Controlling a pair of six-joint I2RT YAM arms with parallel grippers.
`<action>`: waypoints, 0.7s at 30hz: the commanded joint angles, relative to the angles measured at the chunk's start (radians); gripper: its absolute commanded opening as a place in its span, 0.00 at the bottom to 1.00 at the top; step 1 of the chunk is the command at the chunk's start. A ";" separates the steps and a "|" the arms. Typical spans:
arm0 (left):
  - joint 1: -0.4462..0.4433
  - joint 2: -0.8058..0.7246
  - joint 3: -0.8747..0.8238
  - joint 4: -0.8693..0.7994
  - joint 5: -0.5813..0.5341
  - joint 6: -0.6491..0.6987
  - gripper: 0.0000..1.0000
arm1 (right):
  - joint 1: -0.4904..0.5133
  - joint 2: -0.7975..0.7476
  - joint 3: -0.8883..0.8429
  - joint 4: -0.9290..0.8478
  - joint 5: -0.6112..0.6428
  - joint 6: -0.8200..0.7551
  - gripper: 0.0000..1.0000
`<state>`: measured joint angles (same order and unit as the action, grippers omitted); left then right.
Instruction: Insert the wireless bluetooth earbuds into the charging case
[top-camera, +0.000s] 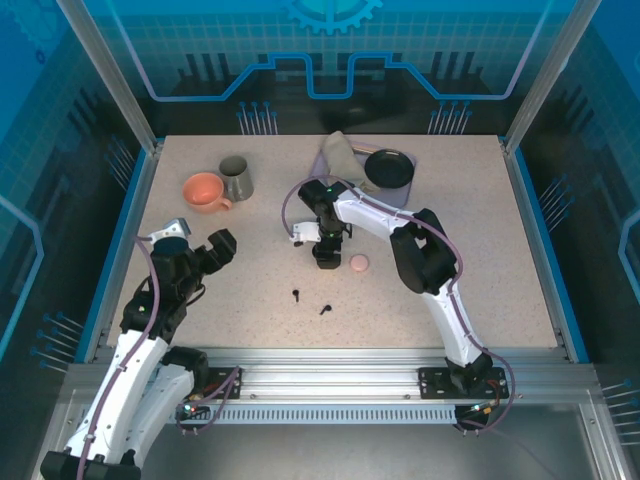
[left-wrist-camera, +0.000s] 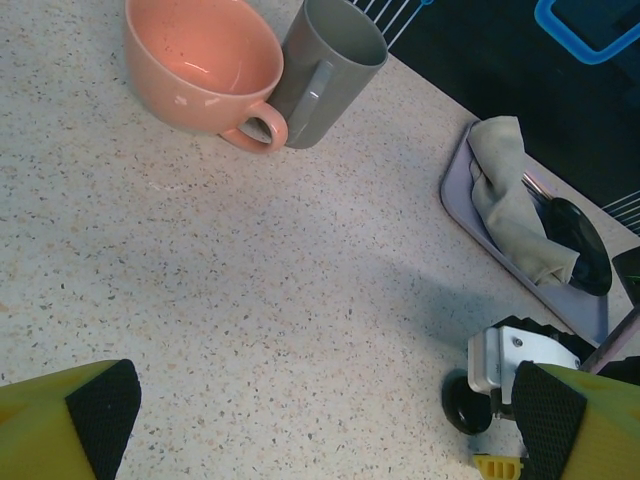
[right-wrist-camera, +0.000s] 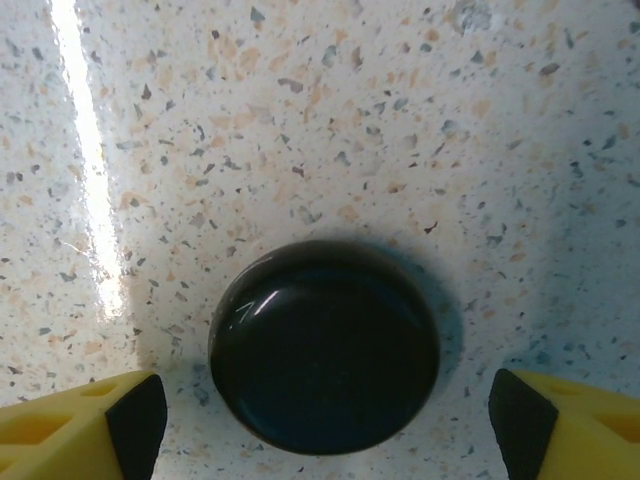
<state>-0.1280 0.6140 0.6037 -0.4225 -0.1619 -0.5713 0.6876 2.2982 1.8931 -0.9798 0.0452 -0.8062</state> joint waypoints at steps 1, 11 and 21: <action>0.010 -0.011 -0.007 -0.007 -0.025 0.032 0.99 | 0.017 0.053 0.064 -0.057 -0.020 -0.011 0.84; 0.010 -0.019 -0.012 -0.017 -0.037 0.037 0.99 | 0.013 0.110 0.136 -0.103 -0.039 -0.020 0.76; 0.010 -0.017 -0.010 -0.014 -0.035 0.037 0.99 | 0.011 0.138 0.153 -0.119 -0.057 -0.020 0.67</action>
<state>-0.1280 0.6067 0.6029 -0.4229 -0.1799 -0.5652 0.6872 2.3932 2.0262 -1.0504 0.0193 -0.8139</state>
